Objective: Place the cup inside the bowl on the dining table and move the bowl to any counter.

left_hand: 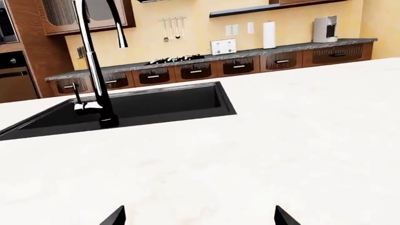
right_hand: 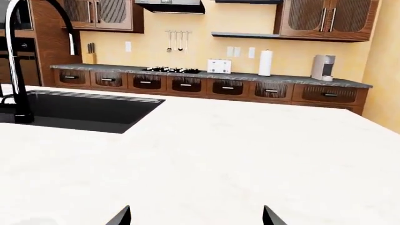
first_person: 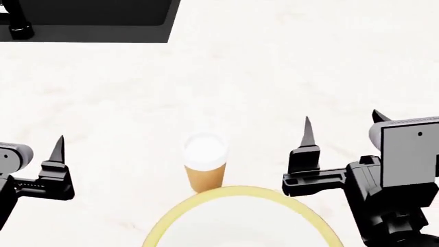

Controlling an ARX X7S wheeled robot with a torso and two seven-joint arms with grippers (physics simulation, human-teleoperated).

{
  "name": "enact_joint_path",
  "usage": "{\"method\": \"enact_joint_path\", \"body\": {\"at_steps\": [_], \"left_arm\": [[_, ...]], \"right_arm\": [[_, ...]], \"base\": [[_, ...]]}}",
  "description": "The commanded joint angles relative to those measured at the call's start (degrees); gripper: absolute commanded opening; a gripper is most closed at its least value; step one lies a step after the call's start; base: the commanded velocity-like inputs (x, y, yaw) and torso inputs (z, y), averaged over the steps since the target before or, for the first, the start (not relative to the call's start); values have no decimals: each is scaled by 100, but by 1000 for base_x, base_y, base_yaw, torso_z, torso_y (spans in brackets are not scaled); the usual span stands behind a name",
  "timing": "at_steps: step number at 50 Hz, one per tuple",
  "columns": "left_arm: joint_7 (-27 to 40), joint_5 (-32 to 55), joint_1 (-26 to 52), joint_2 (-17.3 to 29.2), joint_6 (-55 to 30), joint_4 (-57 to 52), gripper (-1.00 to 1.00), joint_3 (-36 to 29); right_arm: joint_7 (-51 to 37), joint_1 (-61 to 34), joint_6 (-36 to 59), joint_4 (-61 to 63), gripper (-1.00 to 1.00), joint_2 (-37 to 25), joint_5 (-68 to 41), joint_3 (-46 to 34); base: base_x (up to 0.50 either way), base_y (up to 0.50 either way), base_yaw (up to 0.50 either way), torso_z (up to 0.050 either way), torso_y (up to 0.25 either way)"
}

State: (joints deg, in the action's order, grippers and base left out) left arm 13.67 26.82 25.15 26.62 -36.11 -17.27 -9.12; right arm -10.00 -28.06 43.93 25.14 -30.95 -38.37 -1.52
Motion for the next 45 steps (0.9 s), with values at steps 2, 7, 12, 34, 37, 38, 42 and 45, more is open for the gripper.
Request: {"method": "enact_joint_path", "body": {"at_steps": [2,7,12,34,37,38,42,45], "left_arm": [[20,-15,-4,-40,16,57,100,-56],[-30,52,-47,41,0,30,100,9],[-26,60,-68,49,15,41,100,24],[-34,54,-102,76,107,199,100,57],[-27,43,-103,81,96,201,100,37],[-31,52,-107,83,102,199,100,45],[-50,55,-150,86,143,231,100,48],[-62,67,-158,101,144,240,100,60]], "right_arm": [[256,-731,1029,93,100,-158,-618,-439],[351,-1002,1275,62,100,-142,-741,-632],[557,-1191,1481,20,100,-86,-877,-924],[1458,-2839,2086,-1420,100,390,-612,-2294],[1593,-3044,2083,-1665,100,470,-530,-2468],[1693,-3133,2051,-1761,100,499,-487,-2567],[1901,-3340,1908,-2146,100,589,-316,-2796],[2022,-3439,1808,-2402,100,650,-205,-2940]], "base": [[0,0,0,0,0],[0,0,0,0,0],[0,0,0,0,0],[0,0,0,0,0],[0,0,0,0,0],[0,0,0,0,0],[0,0,0,0,0],[0,0,0,0,0]]}}
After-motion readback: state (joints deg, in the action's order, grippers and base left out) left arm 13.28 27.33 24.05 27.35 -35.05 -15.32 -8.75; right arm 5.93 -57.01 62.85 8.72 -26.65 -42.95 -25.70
